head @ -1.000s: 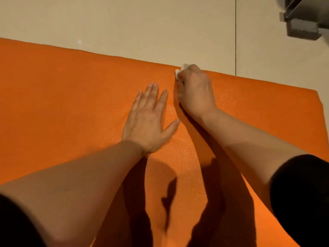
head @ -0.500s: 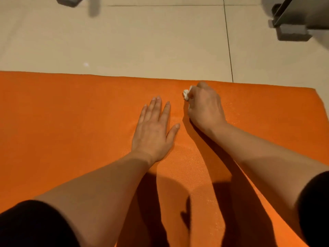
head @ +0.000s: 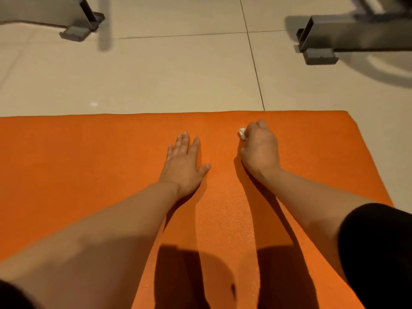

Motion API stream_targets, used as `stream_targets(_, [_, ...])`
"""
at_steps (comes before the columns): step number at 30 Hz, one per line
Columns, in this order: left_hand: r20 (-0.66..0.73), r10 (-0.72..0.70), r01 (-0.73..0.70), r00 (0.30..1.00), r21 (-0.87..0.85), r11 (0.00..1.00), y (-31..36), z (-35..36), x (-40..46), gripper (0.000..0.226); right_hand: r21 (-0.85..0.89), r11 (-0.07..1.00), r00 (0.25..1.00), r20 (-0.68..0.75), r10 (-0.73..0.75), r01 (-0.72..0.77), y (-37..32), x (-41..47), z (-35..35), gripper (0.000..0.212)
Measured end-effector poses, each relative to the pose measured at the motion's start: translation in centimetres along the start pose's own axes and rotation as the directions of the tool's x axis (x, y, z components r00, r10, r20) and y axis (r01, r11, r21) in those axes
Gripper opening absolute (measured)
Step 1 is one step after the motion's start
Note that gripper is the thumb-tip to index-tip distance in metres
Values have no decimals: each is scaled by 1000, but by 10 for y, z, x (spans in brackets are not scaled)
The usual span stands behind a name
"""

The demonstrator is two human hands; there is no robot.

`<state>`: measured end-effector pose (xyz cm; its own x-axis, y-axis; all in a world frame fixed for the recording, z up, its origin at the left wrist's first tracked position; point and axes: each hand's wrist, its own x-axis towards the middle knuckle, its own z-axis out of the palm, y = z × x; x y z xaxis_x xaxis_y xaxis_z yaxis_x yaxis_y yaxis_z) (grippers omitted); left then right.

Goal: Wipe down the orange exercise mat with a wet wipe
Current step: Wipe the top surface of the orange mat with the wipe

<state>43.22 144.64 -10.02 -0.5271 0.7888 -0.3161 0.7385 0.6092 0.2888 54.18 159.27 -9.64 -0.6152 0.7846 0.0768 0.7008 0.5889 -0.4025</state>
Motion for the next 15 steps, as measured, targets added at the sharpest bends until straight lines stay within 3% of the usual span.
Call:
stream_targets(3, [35, -44, 43, 998, 37, 998, 9, -4, -4, 73, 4, 997, 996, -36, 81, -81, -7, -15, -1, 23])
stream_targets(8, [58, -68, 67, 996, 15, 998, 23, 0, -18, 67, 63, 969, 961, 128, -245, 238, -31, -36, 8, 18])
stream_targets(10, [76, -54, 53, 996, 15, 999, 23, 0, -25, 66, 1, 985, 978, 118, -173, 175, -7, -25, -2, 17])
stream_targets(12, [99, -52, 50, 994, 30, 998, 24, 1, -34, 66, -44, 999, 1000, 17, 2, -1, 21, -20, -11, 17])
stream_targets(15, [96, -80, 75, 992, 51, 996, 29, 9, -47, 62, -3, 990, 989, -47, 144, -144, 18, -32, -10, 18])
